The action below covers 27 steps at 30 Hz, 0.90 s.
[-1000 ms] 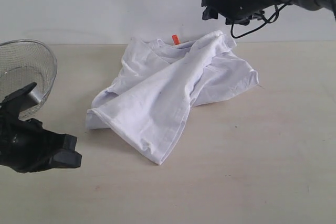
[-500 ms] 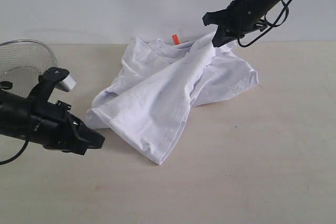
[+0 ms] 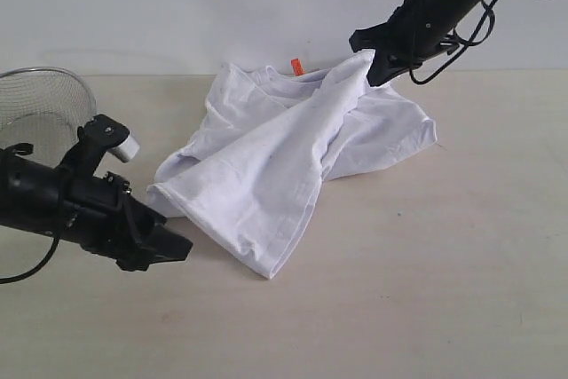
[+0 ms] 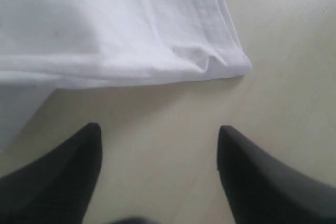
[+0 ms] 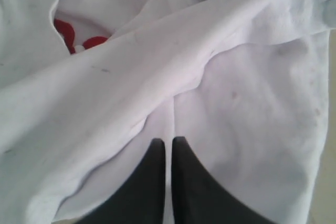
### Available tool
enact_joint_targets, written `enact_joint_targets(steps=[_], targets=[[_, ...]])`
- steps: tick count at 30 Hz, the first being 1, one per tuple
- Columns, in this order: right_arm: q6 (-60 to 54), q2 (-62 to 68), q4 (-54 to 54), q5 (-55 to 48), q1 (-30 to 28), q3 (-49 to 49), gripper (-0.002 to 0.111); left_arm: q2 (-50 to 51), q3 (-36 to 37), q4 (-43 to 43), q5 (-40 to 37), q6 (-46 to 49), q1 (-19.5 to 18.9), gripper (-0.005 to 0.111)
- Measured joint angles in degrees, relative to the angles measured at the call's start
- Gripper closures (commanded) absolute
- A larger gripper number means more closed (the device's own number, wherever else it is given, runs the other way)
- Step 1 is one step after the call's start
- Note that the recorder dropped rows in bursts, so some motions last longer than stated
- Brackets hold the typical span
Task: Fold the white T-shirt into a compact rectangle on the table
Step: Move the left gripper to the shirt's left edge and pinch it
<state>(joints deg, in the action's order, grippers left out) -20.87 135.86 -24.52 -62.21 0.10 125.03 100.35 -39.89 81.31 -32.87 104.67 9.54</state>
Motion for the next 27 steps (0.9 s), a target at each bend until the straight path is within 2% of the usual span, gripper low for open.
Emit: enact_joint_targets(steps=[4, 8, 15, 18, 27], targets=[[-0.1, 0.0, 0.1, 0.4, 0.0, 0.0, 0.109, 0.0, 0.0, 3.4, 2.1, 8.5, 2.2, 0.046], [-1.1, 0.0, 0.2, 0.5, 0.0, 0.0, 0.109, 0.0, -0.2, 2.2, 7.6, 15.6, 5.5, 0.046], [-1.9, 0.0, 0.2, 1.5, 0.0, 0.0, 0.109, 0.0, -0.5, -9.4, 17.7, 17.1, 9.2, 0.046], [-2.3, 0.0, 0.2, 1.9, 0.0, 0.0, 0.109, 0.0, -0.5, -11.1, 21.1, 17.2, 10.4, 0.047], [-2.6, 0.0, 0.4, 2.2, 0.0, 0.0, 0.109, -4.4, -0.5, -11.7, 24.1, 16.0, 13.8, 0.049]])
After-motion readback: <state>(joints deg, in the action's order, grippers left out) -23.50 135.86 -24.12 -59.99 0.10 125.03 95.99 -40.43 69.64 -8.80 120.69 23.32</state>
